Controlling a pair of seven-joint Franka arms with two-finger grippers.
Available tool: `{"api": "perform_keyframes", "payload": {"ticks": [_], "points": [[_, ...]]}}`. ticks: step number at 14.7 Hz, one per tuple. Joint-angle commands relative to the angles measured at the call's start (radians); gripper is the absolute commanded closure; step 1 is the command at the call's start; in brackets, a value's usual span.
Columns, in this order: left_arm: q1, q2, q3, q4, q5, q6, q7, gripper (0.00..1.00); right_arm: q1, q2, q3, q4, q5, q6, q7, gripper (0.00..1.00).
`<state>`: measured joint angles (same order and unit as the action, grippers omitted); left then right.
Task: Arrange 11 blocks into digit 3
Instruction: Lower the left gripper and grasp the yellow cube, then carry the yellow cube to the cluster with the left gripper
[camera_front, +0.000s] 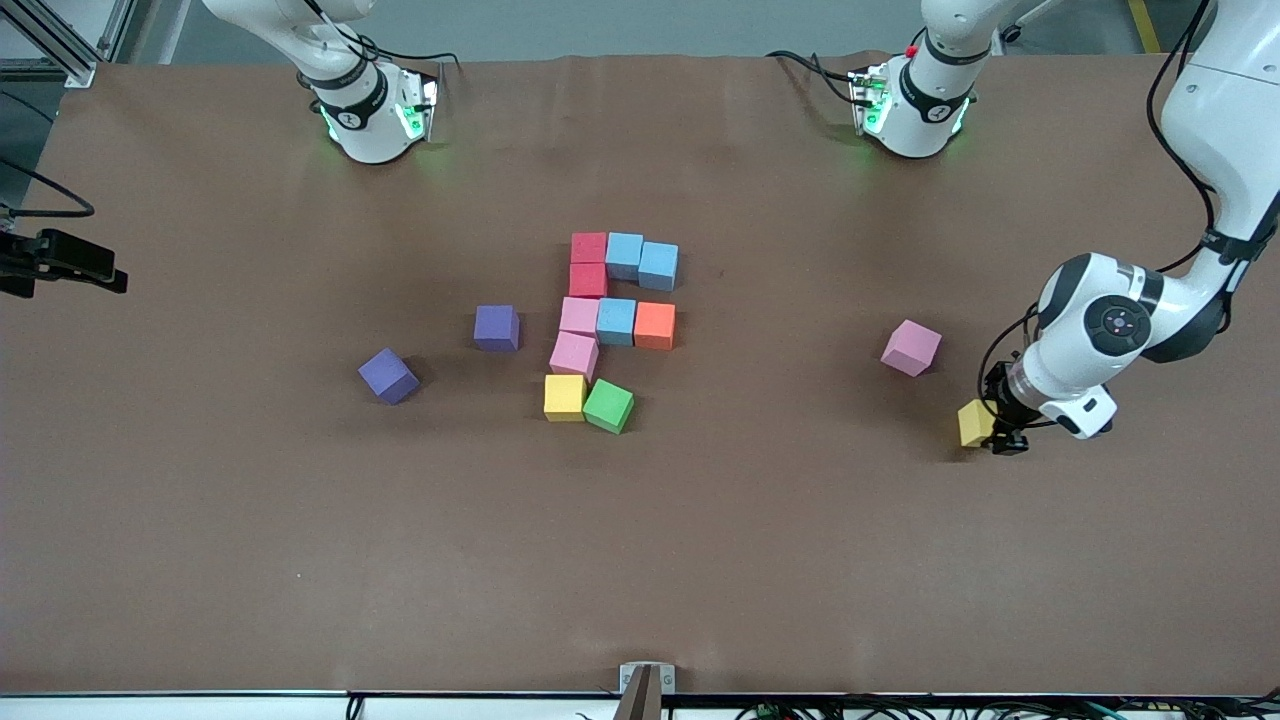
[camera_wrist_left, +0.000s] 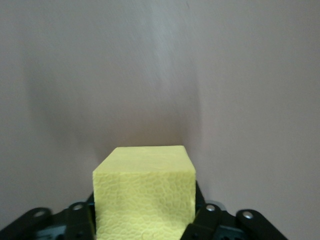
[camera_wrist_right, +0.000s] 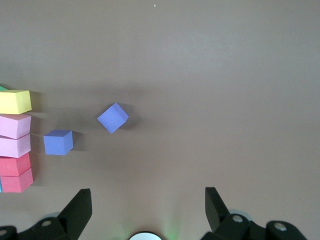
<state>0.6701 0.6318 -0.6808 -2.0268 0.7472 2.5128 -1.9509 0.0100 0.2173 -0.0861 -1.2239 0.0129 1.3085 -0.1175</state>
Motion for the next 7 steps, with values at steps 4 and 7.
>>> {"api": "perform_keyframes", "payload": {"ticks": [4,7], "points": [[-0.272,0.1,-0.003,0.233,-0.003,-0.202,-0.123,0.74,-0.028,-0.091,0.035,-0.113,0.009,0.044,-0.001,0.0],[-0.421,0.149,-0.003,0.35,-0.075,-0.25,-0.167,0.74,-0.024,-0.124,0.035,-0.146,0.009,0.049,0.001,0.0]]}}
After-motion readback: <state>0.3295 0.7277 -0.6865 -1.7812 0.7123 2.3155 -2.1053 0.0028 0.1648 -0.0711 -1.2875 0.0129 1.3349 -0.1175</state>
